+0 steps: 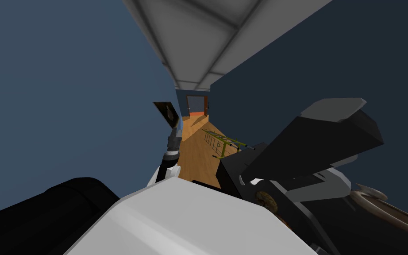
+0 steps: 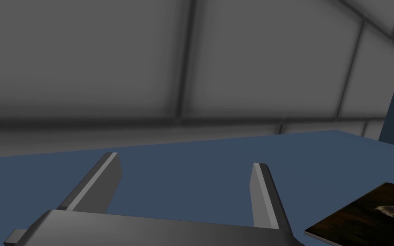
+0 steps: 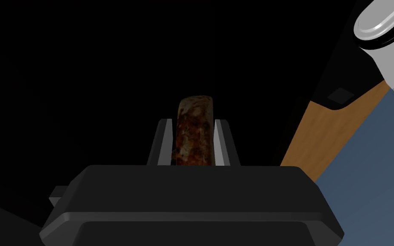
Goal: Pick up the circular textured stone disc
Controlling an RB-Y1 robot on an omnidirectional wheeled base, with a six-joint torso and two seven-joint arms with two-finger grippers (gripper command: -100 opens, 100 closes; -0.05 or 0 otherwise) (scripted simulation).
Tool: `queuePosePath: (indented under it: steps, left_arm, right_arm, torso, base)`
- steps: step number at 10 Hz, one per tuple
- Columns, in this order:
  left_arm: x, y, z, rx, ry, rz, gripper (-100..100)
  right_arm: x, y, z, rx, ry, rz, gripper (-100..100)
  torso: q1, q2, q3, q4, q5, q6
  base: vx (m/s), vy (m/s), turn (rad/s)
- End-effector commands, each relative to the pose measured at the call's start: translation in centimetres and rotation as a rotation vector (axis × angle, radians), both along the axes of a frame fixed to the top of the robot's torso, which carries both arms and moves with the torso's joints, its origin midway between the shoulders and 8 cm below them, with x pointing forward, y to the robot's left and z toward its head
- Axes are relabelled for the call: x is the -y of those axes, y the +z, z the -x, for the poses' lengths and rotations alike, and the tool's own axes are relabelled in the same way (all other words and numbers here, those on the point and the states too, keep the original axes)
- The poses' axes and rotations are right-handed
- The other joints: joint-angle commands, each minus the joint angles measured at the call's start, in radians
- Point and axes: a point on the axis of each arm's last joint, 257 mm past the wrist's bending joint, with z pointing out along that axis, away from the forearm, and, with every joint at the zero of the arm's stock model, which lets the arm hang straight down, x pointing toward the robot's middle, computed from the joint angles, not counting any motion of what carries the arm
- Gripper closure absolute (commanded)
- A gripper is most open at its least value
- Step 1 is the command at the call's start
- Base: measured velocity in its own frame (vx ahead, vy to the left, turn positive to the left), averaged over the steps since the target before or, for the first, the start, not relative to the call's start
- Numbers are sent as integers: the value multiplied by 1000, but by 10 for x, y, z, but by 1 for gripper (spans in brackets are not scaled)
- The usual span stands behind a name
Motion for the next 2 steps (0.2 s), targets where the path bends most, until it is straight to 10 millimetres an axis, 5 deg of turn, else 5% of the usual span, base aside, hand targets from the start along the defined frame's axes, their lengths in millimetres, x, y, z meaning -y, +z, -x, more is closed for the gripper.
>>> queuePosePath:
  steps: [1,2]
  left_arm:
    - [0,0,0,0,0,0,0]
    - [0,0,0,0,0,0,0]
  right_arm:
    - [0,0,0,0,0,0,100]
    - [1,1,-1,1,-3,0,0]
  torso:
    - [0,0,0,0,0,0]
    - [0,0,0,0,-1,0]
  base:
    - [0,0,0]
    - [0,0,0]
